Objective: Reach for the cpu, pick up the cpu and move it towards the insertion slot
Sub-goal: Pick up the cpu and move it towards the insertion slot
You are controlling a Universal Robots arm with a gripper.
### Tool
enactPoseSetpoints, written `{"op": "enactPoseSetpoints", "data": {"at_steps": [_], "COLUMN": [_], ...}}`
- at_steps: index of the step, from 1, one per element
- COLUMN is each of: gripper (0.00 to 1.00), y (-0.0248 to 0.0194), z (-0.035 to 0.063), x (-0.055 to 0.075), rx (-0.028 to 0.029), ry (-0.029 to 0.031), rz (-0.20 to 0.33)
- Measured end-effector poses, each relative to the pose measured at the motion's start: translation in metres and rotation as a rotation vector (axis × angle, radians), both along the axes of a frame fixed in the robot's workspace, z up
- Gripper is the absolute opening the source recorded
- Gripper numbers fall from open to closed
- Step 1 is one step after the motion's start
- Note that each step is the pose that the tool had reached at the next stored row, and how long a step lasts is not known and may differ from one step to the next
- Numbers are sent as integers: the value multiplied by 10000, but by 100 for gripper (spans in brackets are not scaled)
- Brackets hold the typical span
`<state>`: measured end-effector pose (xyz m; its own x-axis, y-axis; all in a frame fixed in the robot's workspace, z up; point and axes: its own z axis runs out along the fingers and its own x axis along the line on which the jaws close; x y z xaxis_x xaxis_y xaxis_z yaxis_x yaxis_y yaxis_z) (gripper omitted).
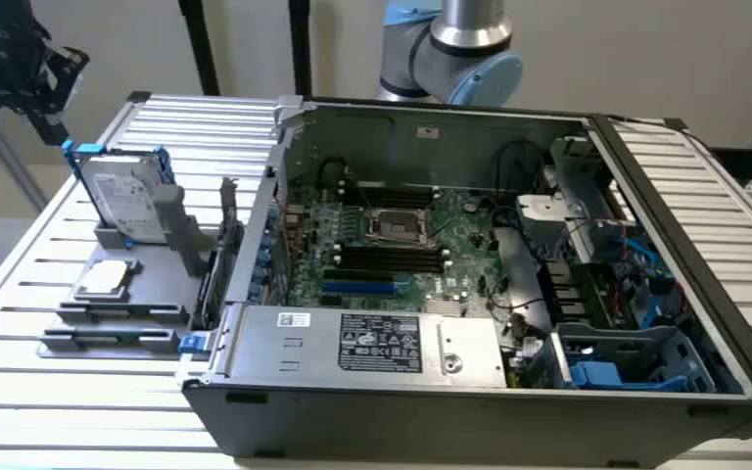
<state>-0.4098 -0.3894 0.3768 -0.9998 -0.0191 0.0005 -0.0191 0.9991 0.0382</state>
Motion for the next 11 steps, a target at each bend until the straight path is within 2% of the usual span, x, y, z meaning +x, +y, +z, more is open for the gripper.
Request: {"op": "enactPoseSetpoints", "data": {"at_steps": [11], "gripper": [11], "y": [0], "z": [0], "x": [0], "rx": [0], "ry": [1], "rz": [0]}}
